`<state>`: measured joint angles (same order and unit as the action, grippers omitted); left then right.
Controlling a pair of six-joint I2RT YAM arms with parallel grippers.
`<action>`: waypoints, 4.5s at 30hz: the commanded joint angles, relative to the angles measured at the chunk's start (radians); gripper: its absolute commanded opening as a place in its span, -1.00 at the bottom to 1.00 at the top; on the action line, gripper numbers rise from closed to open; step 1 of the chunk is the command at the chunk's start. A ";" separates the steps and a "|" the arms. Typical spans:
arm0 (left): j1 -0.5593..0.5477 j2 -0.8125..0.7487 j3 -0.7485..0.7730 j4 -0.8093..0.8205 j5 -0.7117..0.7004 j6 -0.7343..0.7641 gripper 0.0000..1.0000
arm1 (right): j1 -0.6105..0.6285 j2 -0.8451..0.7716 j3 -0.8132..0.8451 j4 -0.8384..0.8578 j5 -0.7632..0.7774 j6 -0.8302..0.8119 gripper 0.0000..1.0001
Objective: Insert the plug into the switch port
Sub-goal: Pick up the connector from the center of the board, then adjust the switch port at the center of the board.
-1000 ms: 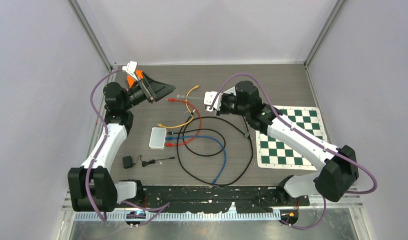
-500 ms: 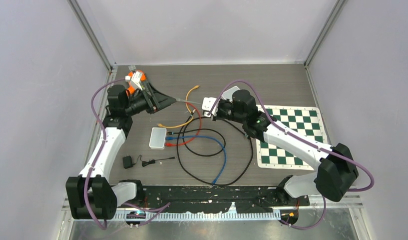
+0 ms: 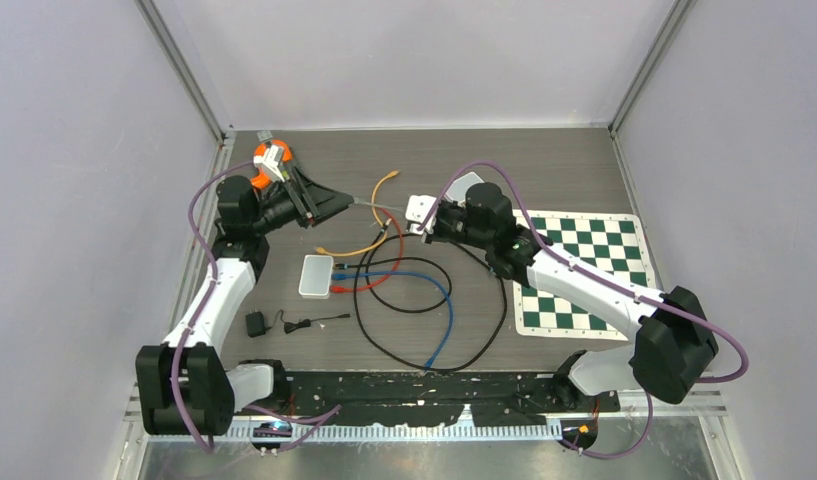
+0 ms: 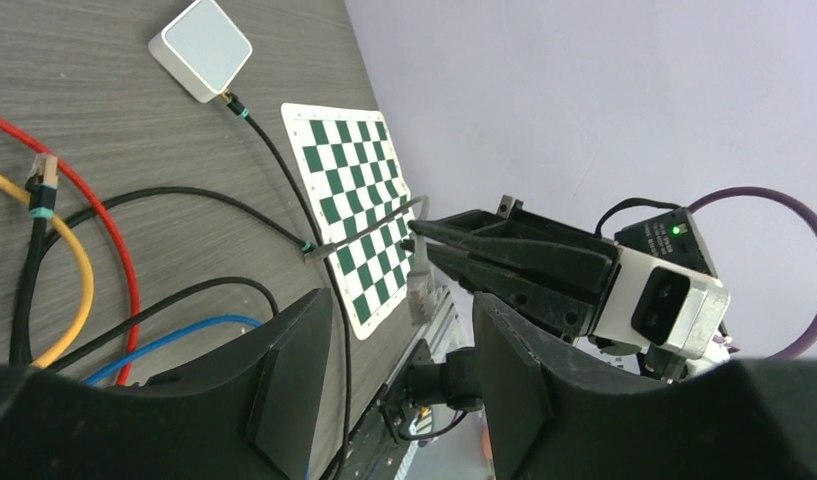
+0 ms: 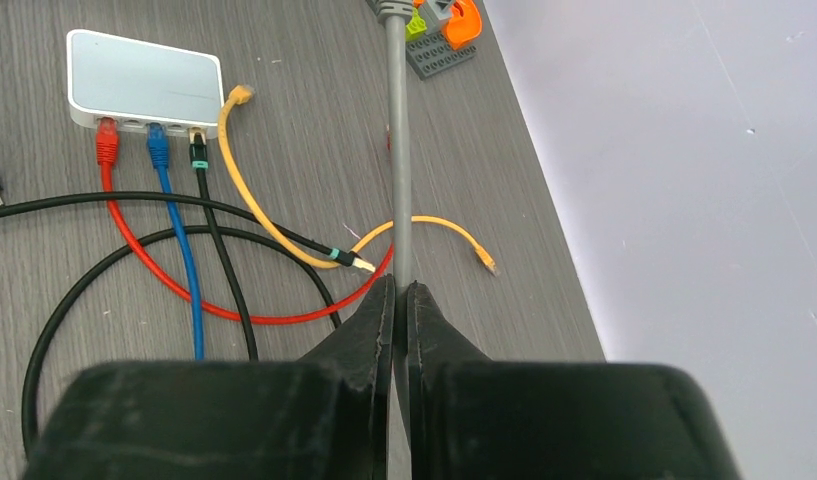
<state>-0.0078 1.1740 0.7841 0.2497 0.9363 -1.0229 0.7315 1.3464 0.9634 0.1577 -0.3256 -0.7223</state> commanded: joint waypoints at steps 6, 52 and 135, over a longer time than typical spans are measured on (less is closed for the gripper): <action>0.003 0.050 0.005 0.207 0.059 -0.118 -0.30 | 0.011 -0.053 -0.022 0.035 -0.009 0.037 -0.90; 0.003 0.050 0.060 -0.066 0.106 0.027 -1.00 | 0.138 0.272 0.291 0.038 -0.118 0.127 -0.44; -0.274 1.068 0.829 -0.035 -0.239 0.025 0.11 | -0.540 0.944 0.974 -0.641 0.307 0.445 -0.90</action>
<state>-0.2821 2.2654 1.5715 0.1947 0.6693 -1.0573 0.1879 2.2456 1.7977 -0.4076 0.0456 -0.3164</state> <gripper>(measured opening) 0.557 0.171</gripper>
